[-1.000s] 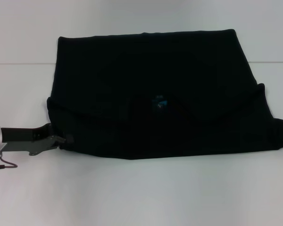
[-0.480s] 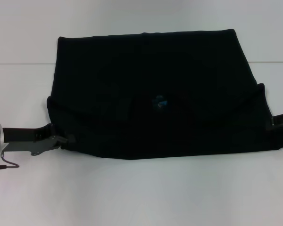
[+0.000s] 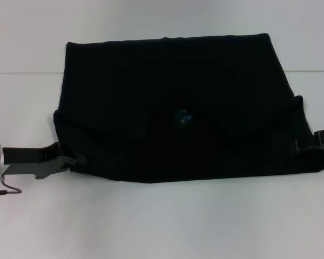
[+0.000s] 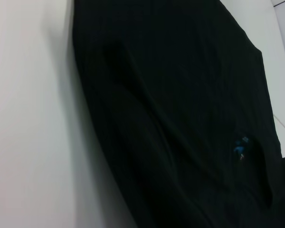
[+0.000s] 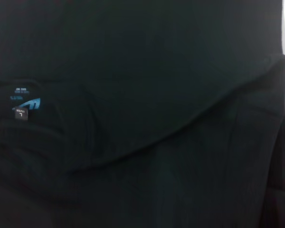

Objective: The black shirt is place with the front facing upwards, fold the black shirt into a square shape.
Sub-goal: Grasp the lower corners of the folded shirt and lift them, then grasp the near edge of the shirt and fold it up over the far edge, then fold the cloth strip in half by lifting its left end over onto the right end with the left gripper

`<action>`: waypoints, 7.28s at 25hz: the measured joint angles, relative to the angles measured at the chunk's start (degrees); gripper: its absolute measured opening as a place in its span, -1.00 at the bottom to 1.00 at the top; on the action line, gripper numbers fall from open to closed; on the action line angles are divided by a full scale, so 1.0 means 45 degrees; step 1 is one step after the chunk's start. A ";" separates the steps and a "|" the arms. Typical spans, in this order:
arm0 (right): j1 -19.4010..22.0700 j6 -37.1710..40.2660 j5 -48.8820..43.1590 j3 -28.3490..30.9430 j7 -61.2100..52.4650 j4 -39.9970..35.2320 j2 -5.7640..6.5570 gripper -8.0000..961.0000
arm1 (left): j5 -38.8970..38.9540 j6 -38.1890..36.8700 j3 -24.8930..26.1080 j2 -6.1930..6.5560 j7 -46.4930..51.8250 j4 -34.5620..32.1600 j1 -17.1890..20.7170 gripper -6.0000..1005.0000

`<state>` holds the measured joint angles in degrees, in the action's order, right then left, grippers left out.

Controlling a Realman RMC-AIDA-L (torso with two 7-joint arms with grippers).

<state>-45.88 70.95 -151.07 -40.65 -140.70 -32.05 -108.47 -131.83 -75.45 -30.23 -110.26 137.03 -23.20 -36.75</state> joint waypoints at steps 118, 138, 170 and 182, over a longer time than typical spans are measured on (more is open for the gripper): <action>-0.1570 -1.0071 0.5085 0.1092 0.4911 0.1812 -0.2466 -0.93 | 0.1191 0.6775 0.4474 -0.1967 -0.3454 -0.0374 -0.1476 -0.91; 0.1495 -0.2908 0.9528 0.1109 1.0728 0.0746 -0.2023 0.28 | 0.2738 0.2737 0.4574 -0.0260 -0.3531 0.0415 0.0633 0.32; 0.4213 0.3160 0.8631 0.0972 1.7265 0.1088 -0.2321 0.94 | -0.0411 -0.1988 0.2871 0.0207 0.2818 -0.0830 0.2988 0.76; 0.4064 0.3160 0.8001 0.0844 1.7290 0.1091 -0.2392 0.94 | -0.0409 -0.0986 0.2888 0.0149 0.2881 -0.0087 0.2440 0.76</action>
<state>-27.59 85.17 -115.06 -36.85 -62.89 -27.14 -119.23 -133.68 -79.88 -17.24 -109.59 150.00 -23.59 -25.77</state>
